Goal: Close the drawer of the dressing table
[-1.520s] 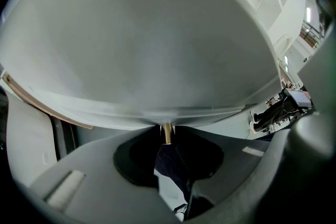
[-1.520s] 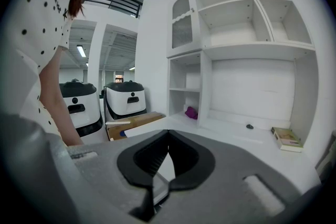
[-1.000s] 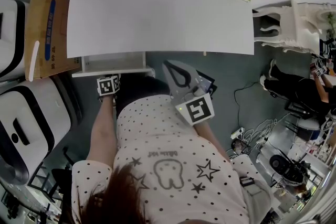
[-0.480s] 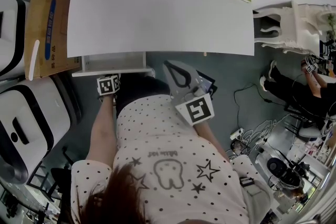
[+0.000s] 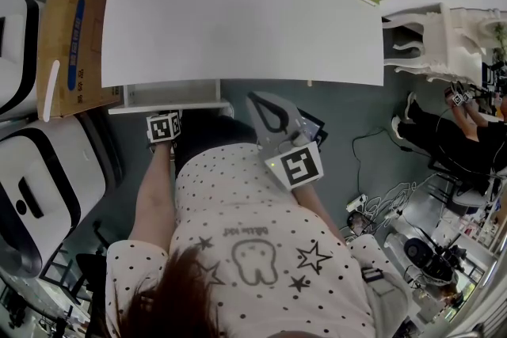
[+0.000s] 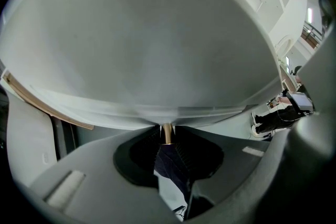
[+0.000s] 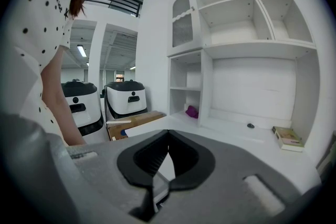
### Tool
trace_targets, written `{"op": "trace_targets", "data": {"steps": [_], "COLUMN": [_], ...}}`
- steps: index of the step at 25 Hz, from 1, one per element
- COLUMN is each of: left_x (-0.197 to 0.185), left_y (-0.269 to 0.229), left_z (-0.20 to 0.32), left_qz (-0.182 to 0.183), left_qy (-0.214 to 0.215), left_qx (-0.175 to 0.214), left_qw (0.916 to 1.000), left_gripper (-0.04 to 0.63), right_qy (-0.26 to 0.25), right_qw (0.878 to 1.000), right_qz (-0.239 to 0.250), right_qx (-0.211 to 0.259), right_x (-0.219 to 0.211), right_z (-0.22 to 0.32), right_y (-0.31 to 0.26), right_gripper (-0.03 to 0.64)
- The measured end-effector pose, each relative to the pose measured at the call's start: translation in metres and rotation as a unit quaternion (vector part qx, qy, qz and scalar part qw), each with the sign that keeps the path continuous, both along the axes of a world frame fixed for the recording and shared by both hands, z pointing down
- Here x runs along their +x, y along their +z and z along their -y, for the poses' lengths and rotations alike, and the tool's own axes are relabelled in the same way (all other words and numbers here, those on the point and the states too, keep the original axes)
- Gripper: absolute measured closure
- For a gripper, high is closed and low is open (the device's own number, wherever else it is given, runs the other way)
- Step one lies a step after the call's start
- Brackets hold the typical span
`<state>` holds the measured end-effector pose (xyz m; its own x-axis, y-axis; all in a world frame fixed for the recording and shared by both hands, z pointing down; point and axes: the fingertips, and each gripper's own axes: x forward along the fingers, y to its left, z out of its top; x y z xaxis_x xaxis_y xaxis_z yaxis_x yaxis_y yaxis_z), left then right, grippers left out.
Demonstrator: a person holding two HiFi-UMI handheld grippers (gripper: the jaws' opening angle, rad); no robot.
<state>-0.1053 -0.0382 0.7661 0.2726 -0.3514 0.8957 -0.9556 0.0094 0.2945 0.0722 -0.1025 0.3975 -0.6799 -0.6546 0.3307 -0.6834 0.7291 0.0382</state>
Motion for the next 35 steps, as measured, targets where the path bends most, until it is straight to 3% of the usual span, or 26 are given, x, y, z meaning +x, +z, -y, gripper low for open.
{"op": "trace_targets", "data": {"steps": [14,35], "left_x": [0.002,0.003], "left_y": [-0.002,-0.005], "left_z": [0.003,0.025], "left_qz": [-0.006,-0.012], "left_qy": [-0.006,0.018], "left_qx": [-0.001,0.012], "left_qw": [1.0,0.9997], "left_gripper": [0.505,0.502], "right_qy": [-0.002,0.016], "right_qw": [1.0,1.0], "right_qz": [0.002,-0.002], "right_qx": [-0.006,-0.001], "right_x": [0.001,-0.002], "right_z": [-0.001,0.009], "right_y": [0.002,-0.002], "right_gripper": [0.621,0.621]}}
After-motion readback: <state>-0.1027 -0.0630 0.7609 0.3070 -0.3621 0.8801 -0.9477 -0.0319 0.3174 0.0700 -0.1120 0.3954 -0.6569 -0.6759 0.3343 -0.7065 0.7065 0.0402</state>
